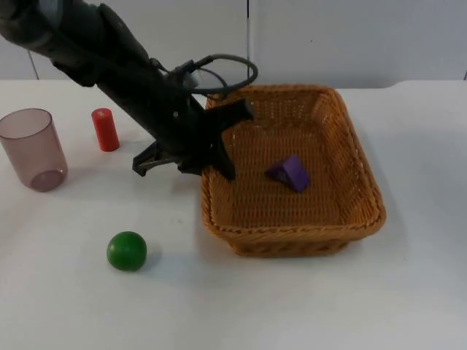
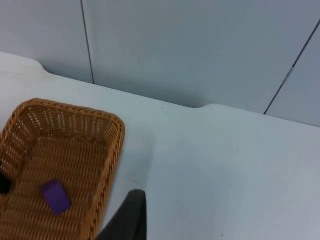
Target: Pick up the basket with the left hand and place the triangular block into the basket with the right hand.
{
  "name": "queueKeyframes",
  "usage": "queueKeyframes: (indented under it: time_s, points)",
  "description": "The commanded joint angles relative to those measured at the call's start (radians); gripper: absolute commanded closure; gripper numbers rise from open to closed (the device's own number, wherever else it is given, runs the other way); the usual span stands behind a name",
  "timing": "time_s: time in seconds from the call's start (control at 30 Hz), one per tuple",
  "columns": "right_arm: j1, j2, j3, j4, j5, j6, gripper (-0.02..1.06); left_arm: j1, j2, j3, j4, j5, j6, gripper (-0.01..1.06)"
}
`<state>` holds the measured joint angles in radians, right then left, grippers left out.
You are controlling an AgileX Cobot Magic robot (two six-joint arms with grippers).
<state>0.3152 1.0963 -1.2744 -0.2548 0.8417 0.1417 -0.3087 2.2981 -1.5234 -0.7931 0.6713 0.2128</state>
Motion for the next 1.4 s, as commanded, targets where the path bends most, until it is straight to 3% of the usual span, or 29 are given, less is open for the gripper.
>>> queueKeyframes:
  time_s: [0.0, 0.33, 0.53, 0.63, 0.7, 0.8, 0.83, 0.97, 1.03, 1.2, 1.37]
  points:
    - [-0.005, -0.007, -0.007, 0.003, 0.002, 0.003, 0.0, 0.001, -0.005, -0.007, -0.024, 0.02, 0.016, 1.05]
    - [-0.005, -0.007, -0.007, 0.008, 0.011, 0.003, 0.0, 0.001, 0.006, -0.007, -0.017, 0.025, 0.015, 1.05]
    - [-0.005, -0.007, -0.007, 0.008, 0.011, 0.003, 0.0, 0.001, 0.006, -0.007, -0.007, 0.034, -0.046, 1.05]
    - [-0.005, -0.007, -0.007, 0.008, 0.013, 0.003, 0.0, 0.001, 0.006, -0.008, -0.005, 0.049, -0.057, 0.99]
    - [-0.005, -0.007, -0.007, 0.008, 0.013, -0.001, 0.0, 0.001, 0.004, -0.008, 0.001, 0.06, -0.057, 0.87]
    - [-0.005, -0.007, -0.007, 0.008, 0.013, -0.001, 0.0, 0.001, -0.009, -0.008, 0.038, 0.074, -0.049, 0.57]
    - [-0.005, -0.007, -0.007, 0.008, 0.013, -0.001, 0.0, 0.001, -0.009, -0.008, 0.038, 0.074, -0.049, 0.57]
    - [-0.005, -0.007, -0.007, 0.008, 0.013, -0.001, 0.0, 0.001, -0.049, -0.008, 0.088, 0.078, -0.044, 0.06]
    - [-0.005, -0.007, -0.007, 0.008, 0.013, -0.001, 0.0, 0.001, -0.06, -0.008, 0.098, 0.081, -0.046, 0.0]
    - [-0.005, -0.007, -0.007, 0.008, 0.013, -0.001, 0.0, 0.001, -0.099, -0.008, 0.143, 0.101, -0.046, 0.0]
    - [-0.005, -0.007, -0.007, 0.006, 0.016, -0.001, 0.0, 0.001, -0.162, -0.006, 0.303, 0.151, -0.123, 0.0]
